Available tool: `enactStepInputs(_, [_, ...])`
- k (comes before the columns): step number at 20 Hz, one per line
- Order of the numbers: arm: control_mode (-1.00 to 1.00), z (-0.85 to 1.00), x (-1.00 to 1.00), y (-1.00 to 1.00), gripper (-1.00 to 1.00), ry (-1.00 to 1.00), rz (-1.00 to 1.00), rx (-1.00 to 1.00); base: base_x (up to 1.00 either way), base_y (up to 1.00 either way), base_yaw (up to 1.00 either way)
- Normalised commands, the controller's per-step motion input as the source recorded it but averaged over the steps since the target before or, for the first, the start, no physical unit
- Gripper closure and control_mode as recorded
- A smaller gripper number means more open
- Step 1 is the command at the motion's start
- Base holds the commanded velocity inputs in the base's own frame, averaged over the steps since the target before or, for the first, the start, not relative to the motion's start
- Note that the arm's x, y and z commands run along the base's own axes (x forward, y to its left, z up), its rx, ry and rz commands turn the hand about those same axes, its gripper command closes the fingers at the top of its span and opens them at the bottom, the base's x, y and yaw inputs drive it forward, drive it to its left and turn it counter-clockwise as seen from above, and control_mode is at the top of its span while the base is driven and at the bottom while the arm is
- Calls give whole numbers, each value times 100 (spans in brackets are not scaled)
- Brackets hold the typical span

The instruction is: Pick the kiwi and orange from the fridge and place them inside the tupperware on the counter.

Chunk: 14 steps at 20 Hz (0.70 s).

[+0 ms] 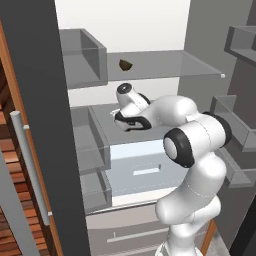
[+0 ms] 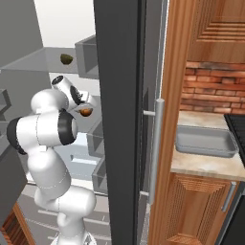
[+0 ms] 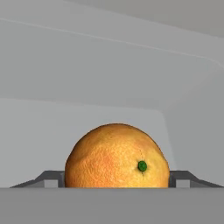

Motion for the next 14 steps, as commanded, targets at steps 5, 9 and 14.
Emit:
enactStepInputs(5, [-100, -12, -11, 0, 100, -16, 0, 0, 0, 0, 0])
enactStepInputs(9, [-100, 1, -28, 0, 100, -8, 0, 0, 0, 0, 0])
enactStepInputs(14, [-100, 49, -51, 0, 100, -4, 0, 9, 0, 0, 0])
